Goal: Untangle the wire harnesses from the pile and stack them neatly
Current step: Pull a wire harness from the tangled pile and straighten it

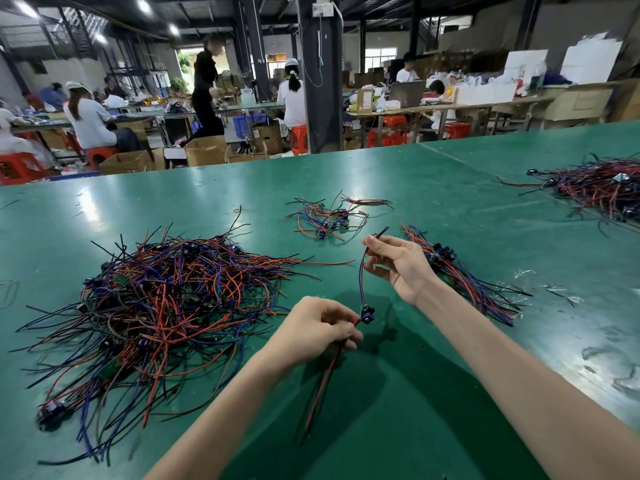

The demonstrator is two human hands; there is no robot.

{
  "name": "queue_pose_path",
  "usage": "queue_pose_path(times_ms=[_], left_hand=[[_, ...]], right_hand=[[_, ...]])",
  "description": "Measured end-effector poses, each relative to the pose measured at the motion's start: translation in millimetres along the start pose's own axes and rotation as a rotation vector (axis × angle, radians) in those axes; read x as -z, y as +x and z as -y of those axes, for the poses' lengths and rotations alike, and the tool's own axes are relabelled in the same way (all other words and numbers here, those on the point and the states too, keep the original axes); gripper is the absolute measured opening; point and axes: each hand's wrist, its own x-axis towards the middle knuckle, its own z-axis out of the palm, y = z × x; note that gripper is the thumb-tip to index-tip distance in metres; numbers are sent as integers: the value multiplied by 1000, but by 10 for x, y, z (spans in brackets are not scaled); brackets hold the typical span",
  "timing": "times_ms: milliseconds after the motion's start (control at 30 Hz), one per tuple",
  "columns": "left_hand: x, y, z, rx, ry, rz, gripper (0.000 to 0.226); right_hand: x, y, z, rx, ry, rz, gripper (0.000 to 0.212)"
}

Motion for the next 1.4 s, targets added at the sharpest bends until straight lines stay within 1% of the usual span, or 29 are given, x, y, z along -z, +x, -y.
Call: queue_pose_path(times_ms=[67,133,233,333,433,533,633,700,867,967,1033,1167,1300,1400], left_hand=[[-27,0,-4,55,-78,12,12],[-51,15,2,71,-86,-37,7],[-51,52,25,30,-84,-132,12],[-57,71,50,2,-115,-201,8],[-70,63,68,3,-179,-217,3],[-65,58,54,42,-291,-186,10],[-75,66,46,54,-374,-205,11],[-77,62,53,49,-430,-221,10],[-45,70,61,57,-461,-249,12],[-37,71,68,66,-496,-258,12],[-17,71,78,74,-530,-260,11],[-5,89,80,83,-527,-258,10],[9,101,104,68,-485,-303,16],[10,101,107,67,-440,-336,13]], right_hand=[[-30,-11,-37,-8,-16,8,8],[-71,-34,-76,-21,-49,32,6],[-156,-79,-123,-17,-97,77,10],[-249,-116,-160,15,-126,92,9],[-318,-130,-183,31,-147,65,12],[-305,-118,-195,30,-171,13,16],[-231,-103,-233,1,-201,-38,16],[-204,-95,-269,-36,-189,-42,15],[-171,-111,-288,-59,-102,21,13],[-162,-160,-288,-87,-94,96,10],[-194,-202,-287,-114,-129,160,10],[-249,-246,-251,-110,-219,242,23],[-260,-271,-268,-60,-398,256,8],[-269,-283,-273,-49,-450,266,6]])
